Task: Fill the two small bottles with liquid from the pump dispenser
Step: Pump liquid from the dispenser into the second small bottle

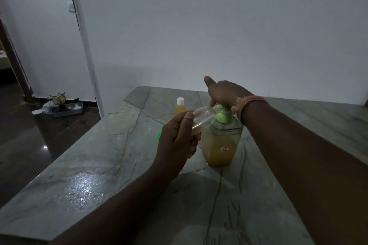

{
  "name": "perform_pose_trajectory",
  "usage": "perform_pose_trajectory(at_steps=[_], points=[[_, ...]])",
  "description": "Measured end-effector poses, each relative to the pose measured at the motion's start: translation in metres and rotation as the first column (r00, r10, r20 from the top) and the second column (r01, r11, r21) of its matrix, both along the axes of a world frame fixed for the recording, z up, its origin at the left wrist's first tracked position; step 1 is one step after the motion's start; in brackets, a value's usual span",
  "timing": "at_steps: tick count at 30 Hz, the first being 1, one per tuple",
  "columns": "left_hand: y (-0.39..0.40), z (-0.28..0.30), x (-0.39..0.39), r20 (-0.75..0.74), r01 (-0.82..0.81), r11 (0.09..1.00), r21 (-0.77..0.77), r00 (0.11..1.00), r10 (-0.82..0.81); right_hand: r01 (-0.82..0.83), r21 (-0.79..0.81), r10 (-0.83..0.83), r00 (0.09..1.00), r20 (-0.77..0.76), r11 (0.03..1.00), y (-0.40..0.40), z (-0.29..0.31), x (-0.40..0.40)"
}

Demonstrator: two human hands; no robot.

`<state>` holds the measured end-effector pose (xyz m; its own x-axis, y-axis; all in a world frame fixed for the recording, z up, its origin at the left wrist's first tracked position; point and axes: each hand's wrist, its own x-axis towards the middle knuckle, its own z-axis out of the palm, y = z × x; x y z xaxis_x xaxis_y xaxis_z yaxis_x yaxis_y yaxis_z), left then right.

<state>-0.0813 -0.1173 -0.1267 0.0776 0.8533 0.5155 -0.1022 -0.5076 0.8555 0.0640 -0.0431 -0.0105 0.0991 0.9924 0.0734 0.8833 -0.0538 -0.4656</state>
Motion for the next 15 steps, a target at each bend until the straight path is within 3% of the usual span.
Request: perform_pose_trajectory(at_steps=[6,11,15], points=[[-0.0024,0.0003,0.0001,-0.011,0.014,1.000,0.008,1.000,-0.014,-0.016,-0.043,0.018,0.999,0.045,0.999,-0.0025,0.0074,-0.0023],[0.0018,-0.0009,0.0000,0.001,0.017,1.000,-0.002,1.000,-0.017,-0.002,0.027,0.004,0.999,-0.047,1.000,0.0004,0.0003,0.0038],[0.0005,-0.0011,0.0001,-0.011,0.013,1.000,0.007,1.000,-0.013,-0.004,-0.001,0.004,1.000,-0.010,1.000,-0.0026,-0.0003,0.0016]])
